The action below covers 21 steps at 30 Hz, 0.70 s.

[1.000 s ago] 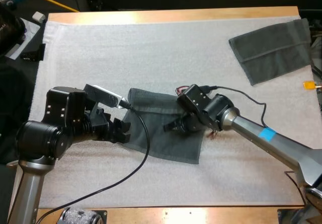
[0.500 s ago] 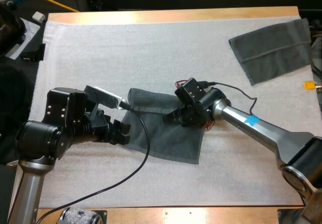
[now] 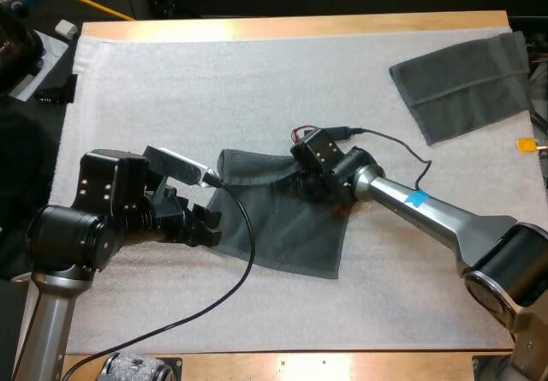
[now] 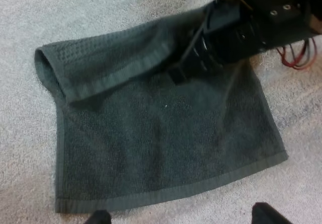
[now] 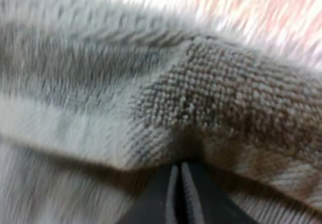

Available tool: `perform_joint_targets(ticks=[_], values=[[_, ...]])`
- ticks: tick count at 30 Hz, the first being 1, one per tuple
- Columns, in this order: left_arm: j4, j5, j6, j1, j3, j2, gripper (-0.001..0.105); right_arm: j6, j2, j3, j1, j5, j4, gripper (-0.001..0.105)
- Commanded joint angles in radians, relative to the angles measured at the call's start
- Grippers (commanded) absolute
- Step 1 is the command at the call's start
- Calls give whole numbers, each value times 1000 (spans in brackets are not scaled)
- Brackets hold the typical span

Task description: Pick towel from pile, fold and stack

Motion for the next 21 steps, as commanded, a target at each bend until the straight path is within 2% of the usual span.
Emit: perform_joint_targets(ticks=[1,6,13,17,21], values=[[9,4,-4,-4,-3,1,55,19,12,-23,-24,91,-82,0],[9,4,-4,-4,-3,0,55,28,18,-62,-51,170,-144,0],[11,4,-3,-4,-2,1,55,7,-8,-129,-81,227,-139,0],[5,4,-2,-2,-3,-1,56,-6,-23,-139,-77,195,-135,0],[2,7,-1,-4,-4,1,55,-57,-85,-156,-59,107,-40,0]])
